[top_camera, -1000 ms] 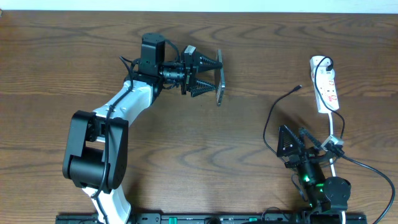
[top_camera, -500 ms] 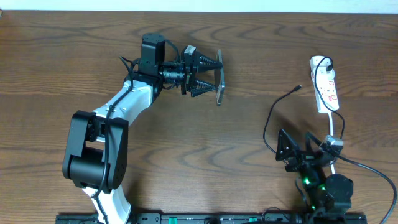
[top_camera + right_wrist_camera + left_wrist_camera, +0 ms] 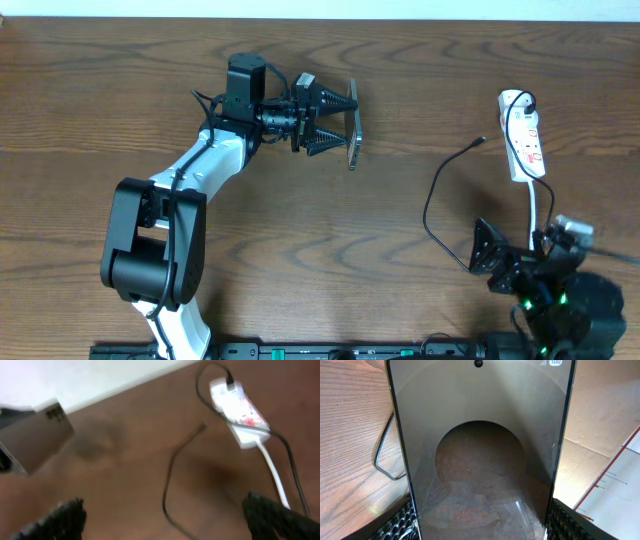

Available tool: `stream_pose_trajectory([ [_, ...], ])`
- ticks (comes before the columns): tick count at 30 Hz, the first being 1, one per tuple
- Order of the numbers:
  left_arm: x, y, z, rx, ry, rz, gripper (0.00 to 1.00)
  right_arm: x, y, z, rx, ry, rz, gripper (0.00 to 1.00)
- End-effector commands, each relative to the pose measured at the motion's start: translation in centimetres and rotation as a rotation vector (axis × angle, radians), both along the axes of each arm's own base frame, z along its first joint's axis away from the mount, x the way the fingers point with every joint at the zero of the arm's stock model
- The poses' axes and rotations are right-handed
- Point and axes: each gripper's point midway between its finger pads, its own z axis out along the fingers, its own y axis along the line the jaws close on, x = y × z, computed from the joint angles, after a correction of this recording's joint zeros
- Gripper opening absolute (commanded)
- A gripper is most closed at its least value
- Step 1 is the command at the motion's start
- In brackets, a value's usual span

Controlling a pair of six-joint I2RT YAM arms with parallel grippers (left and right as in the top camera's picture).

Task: Plug charger to phone and switch on socket
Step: 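Move the right gripper toward the phone held by the left gripper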

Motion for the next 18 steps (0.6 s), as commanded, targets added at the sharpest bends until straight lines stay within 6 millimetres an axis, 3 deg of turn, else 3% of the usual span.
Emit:
stream_pose_trajectory([
  [1, -0.2, 0.2, 0.9, -0.016, -0.028, -0.014, 0.53, 0.5, 0.0, 1.0, 0.007, 0.078, -0.006, 0.99],
  [7, -0.2, 0.2, 0.9, -0.016, -0.039, -0.016, 0.53, 2.9, 3.5, -0.2, 0.129, 0.235, 0.162, 0.99],
  [14, -0.2, 0.2, 0.9, -0.016, -0.039, -0.016, 0.53, 5.8, 4.2, -1.6, 0.162, 0.287, 0.192, 0.99],
  [18, -0.2, 0.2, 0.9, -0.016, -0.038, -0.016, 0.53, 7.2, 6.5, -1.0, 0.200, 0.248, 0.339, 0.99],
])
